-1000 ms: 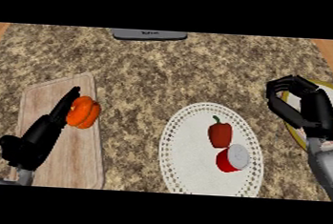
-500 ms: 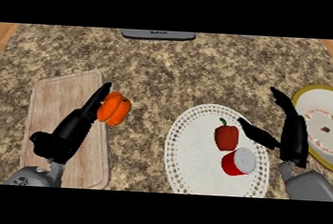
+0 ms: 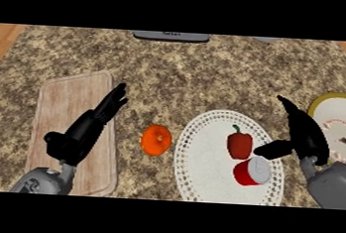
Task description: Pick the bell pepper from the placemat and place it in the bowl
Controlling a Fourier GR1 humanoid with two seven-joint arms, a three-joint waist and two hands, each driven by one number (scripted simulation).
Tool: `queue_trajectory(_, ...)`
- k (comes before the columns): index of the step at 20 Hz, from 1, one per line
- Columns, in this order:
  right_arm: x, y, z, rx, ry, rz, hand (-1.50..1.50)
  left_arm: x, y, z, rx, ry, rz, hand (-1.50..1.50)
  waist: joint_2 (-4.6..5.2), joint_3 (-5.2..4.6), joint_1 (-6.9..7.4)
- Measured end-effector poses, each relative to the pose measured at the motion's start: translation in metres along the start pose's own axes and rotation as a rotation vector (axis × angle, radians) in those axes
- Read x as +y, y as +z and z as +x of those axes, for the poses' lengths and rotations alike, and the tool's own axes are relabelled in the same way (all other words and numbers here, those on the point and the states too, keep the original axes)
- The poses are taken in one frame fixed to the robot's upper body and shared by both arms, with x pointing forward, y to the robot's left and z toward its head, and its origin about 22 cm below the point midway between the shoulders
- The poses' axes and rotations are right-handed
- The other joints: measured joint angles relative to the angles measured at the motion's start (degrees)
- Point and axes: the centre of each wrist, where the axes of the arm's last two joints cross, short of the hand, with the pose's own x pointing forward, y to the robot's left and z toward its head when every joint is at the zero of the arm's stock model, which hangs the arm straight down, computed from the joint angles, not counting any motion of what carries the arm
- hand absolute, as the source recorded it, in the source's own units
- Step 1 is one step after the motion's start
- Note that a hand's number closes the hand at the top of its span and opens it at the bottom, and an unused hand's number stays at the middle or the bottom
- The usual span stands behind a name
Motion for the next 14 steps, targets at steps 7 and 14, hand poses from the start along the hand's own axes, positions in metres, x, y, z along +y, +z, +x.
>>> queue_trajectory(7, -0.028, 0.016, 0.069, 0.109, 0.095, 0.282, -1.50, -0.003, -0.002, -0.002, -0.005, 0.002, -0.009, 0.00, 0.01, 0.22, 0.55)
queue_trajectory(14, -0.035, 0.017, 0.110, 0.117, 0.100, 0.401, -1.50, -0.004, -0.006, -0.002, -0.010, 0.006, -0.006, 0.00, 0.17, 0.38, 0.56)
